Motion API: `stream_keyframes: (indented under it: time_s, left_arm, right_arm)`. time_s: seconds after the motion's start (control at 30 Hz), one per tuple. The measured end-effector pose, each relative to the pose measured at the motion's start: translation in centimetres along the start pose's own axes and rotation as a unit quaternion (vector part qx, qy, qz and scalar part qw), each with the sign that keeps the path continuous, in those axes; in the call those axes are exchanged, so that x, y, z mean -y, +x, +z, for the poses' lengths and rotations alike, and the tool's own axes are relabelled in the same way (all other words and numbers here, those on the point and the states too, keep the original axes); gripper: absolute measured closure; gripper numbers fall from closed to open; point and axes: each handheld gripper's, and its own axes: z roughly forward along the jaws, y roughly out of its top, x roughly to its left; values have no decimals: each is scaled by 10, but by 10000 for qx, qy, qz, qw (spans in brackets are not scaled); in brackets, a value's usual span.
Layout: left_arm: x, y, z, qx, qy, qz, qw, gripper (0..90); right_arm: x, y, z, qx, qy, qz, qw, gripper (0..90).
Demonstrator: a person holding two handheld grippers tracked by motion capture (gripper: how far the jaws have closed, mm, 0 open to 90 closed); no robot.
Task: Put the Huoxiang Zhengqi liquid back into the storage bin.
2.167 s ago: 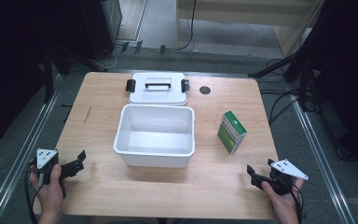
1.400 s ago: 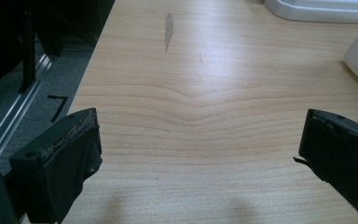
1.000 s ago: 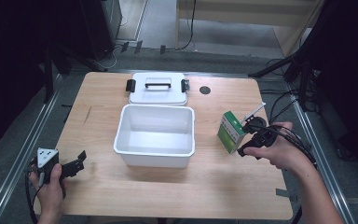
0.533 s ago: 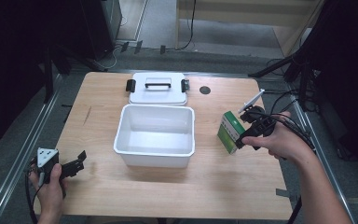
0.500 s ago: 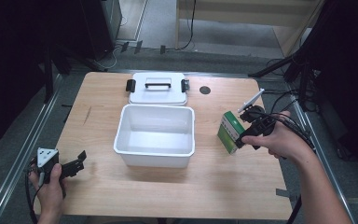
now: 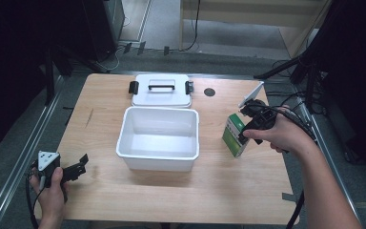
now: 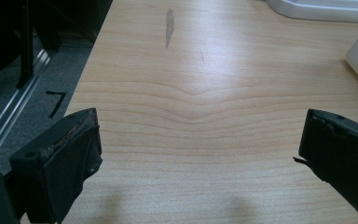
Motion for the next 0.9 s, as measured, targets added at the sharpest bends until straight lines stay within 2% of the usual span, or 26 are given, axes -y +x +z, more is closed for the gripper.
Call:
stream_keyframes:
  time_s: [0.23, 0.43, 0.47, 0.63, 0.8, 0.9]
  left_arm:
    - [0, 0, 0, 9, -2, 12, 10000, 0]
    - [0, 0, 0, 29, 10, 16, 10000, 0]
    - [0, 0, 0, 29, 12, 17, 10000, 0]
    - [0, 0, 0, 34, 15, 16, 10000, 0]
    - [0, 0, 1, 44, 18, 17, 10000, 0]
    - [0, 0, 1, 48, 14, 18, 10000, 0]
  right_arm:
    - [-10, 1, 3, 39, 95, -68, 9999, 322]
    - [-23, -1, 8, 125, 176, 48, 9998, 357]
    - [-27, -2, 10, 140, 188, 29, 9997, 391]
    - [-35, -2, 14, 136, 268, 119, 9995, 405]
    - [-42, -4, 17, 179, 218, 145, 9995, 466]
    - [-44, -4, 18, 163, 243, 181, 9994, 466]
